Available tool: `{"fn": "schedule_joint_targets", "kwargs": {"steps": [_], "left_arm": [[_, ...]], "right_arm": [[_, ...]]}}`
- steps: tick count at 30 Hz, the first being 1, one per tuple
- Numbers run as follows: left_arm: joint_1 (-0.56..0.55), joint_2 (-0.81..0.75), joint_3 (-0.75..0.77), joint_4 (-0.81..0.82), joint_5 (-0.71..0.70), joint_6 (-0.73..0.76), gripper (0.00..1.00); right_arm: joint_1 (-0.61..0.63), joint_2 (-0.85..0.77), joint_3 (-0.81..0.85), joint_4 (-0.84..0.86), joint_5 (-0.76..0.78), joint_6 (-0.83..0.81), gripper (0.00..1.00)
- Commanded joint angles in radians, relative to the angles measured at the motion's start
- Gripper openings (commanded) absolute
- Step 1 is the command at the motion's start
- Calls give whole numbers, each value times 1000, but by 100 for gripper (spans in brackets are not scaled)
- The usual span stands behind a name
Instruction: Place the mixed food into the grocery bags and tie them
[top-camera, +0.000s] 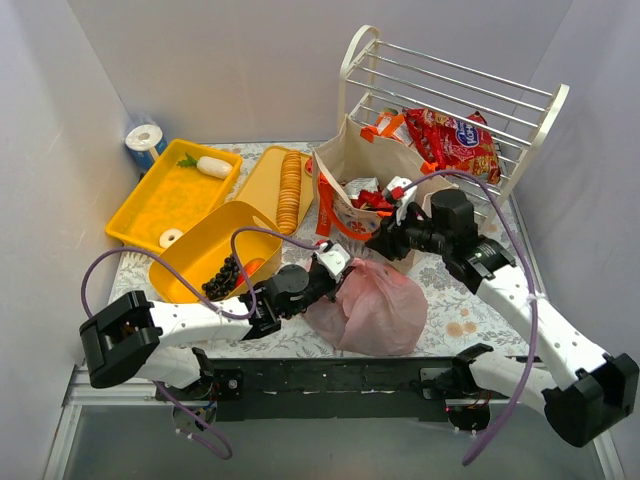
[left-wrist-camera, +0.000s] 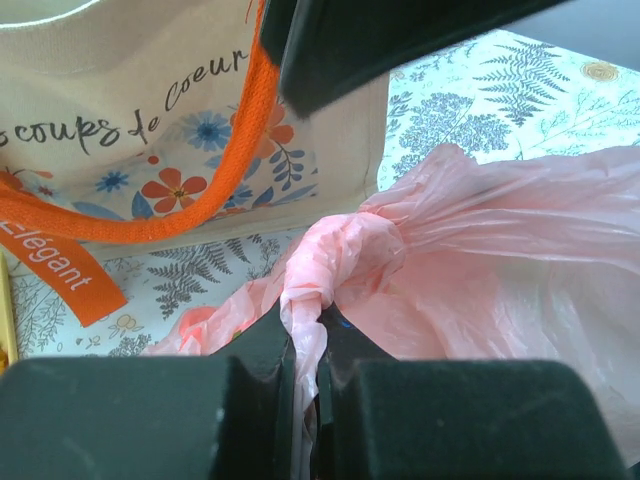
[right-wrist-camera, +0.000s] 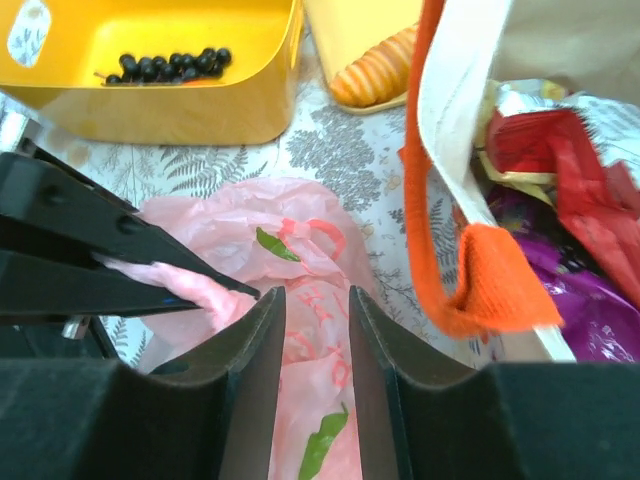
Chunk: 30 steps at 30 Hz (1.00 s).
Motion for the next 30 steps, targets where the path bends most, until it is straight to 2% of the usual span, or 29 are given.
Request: {"fn": "schedule_joint_targets", "kwargs": {"steps": [1,5,7,10,16,20,30], "left_arm": [[5,-52,-22,21,-10,37,0],[5,-69,-35,28,-12,57,0],[5,-82,-47,34,-15,67,0],[5,-115,-65,44,-16,78,0],[5,-139,-73,37,-25,86,0],[5,-136,-82,42,-42,81,0],[5,-155,-118,48,-56,29,0]], "right_arm": [[-17,118,31,33,-191,-159,38],[-18,195,22,24,-271,-236,37],[-17,212,-25,85,-280,-251,38],[-18,251,-41,91,-315,-300,39],[-18,301,-44,80,-510,-334,40],[-18,285,-72,114,-595,-310,40],[-18,238,-167,249,-641,-187,42]]}}
